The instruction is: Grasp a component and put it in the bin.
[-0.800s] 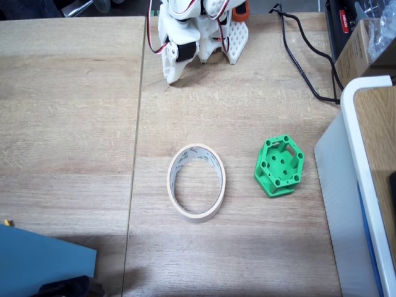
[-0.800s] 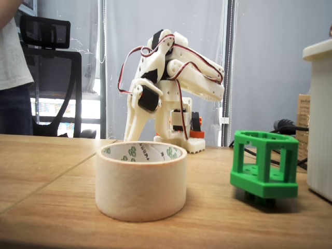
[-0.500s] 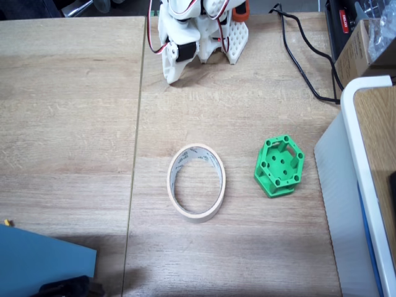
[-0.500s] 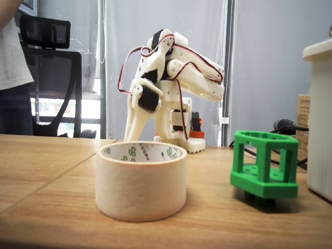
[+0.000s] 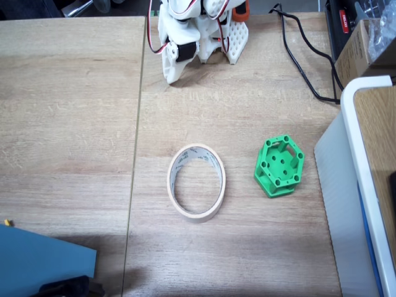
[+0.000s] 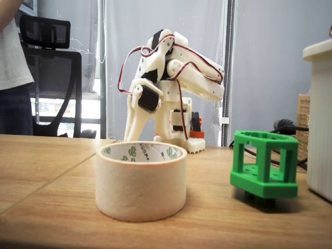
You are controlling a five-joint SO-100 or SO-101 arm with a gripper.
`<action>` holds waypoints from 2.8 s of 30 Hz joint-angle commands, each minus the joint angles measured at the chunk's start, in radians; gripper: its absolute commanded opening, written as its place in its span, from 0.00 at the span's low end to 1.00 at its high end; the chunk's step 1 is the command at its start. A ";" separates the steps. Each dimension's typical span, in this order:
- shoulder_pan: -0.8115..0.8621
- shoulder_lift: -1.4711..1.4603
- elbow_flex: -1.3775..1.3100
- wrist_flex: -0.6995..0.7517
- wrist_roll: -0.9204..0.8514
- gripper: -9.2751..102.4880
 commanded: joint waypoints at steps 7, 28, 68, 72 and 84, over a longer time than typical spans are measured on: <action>0.002 -0.008 -0.038 0.035 -0.005 0.09; -0.005 -0.199 -0.430 0.044 -0.002 0.09; -1.203 -1.333 -1.413 0.028 0.540 0.18; -1.223 -1.404 -1.422 0.028 0.529 0.21; -1.350 -1.568 -1.425 0.026 0.525 0.24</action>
